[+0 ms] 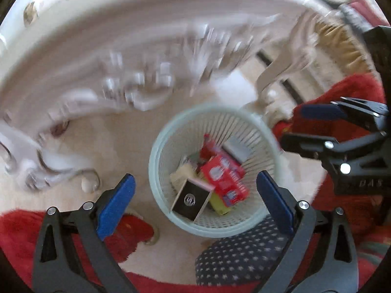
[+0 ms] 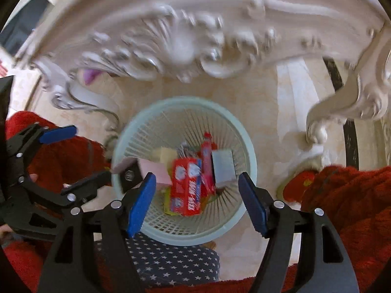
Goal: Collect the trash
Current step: 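Raise both open tools back toward the table, then grasp the crumpled white paper with the left tool while the right tool grasps the red Zhonghua box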
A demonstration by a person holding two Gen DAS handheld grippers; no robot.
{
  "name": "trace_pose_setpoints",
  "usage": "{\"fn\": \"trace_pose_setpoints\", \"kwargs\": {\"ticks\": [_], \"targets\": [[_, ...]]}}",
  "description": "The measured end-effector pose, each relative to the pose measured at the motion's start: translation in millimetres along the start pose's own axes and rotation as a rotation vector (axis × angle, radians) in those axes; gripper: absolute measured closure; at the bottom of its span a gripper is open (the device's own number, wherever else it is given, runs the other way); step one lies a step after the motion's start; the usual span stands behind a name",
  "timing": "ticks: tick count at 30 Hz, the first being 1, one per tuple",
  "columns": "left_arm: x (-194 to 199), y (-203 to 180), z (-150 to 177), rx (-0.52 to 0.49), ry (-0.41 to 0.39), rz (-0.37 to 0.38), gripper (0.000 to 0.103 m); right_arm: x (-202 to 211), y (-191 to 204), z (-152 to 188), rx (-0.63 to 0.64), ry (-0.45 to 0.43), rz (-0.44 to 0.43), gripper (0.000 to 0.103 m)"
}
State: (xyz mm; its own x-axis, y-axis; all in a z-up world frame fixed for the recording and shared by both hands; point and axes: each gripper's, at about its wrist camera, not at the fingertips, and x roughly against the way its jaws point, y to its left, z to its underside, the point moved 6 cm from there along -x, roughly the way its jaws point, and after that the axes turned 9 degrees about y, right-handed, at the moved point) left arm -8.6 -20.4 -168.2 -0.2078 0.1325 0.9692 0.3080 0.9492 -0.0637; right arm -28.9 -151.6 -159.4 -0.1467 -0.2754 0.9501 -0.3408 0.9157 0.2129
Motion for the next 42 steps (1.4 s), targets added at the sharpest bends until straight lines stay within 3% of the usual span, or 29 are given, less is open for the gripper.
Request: {"fn": "trace_pose_setpoints", "kwargs": {"ticks": [3, 4, 8, 10, 13, 17, 22, 28, 36, 42], "targets": [[67.9, 7.8, -35.1, -0.013, -0.128, 0.092, 0.007, 65.1, 3.6, -27.4, 0.019, -0.157, -0.042, 0.037], [93.2, 18.2, -55.7, -0.009, -0.190, 0.085, 0.007, 78.7, 1.1, -36.1, 0.018, -0.194, -0.038, 0.037], [142.7, 71.3, -138.9, 0.034, -0.345, -0.070, 0.007, 146.5, -29.9, -116.8, -0.045, -0.395, 0.046, 0.026], [149.4, 101.1, -189.7, 0.072, -0.380, -0.113, 0.007, 165.0, -45.3, -165.6, -0.074, -0.465, 0.107, 0.026], [146.0, 137.8, -265.4, 0.113, -0.412, -0.170, 0.007, 175.5, -60.3, -265.3, -0.097, -0.532, 0.185, 0.026], [129.3, 176.3, -351.6, 0.167, -0.438, -0.161, 0.007, 159.4, -73.1, -385.8, -0.152, -0.537, 0.247, 0.026], [97.0, 216.2, -426.1, 0.184, -0.408, -0.211, 0.007, 118.9, -86.2, -511.3, -0.222, -0.469, 0.250, 0.026], [78.9, 252.6, -487.5, 0.181, -0.396, -0.225, 0.007, 75.0, -94.1, -607.7, -0.312, -0.390, 0.237, 0.026], [51.9, 285.4, -533.9, 0.258, -0.399, -0.150, 0.007, 34.4, -108.9, -666.6, -0.392, -0.321, 0.283, 0.026], [32.1, 287.7, -544.8, 0.260, -0.387, -0.123, 0.007, 5.7, -117.4, -674.5, -0.435, -0.269, 0.234, 0.026]]}}
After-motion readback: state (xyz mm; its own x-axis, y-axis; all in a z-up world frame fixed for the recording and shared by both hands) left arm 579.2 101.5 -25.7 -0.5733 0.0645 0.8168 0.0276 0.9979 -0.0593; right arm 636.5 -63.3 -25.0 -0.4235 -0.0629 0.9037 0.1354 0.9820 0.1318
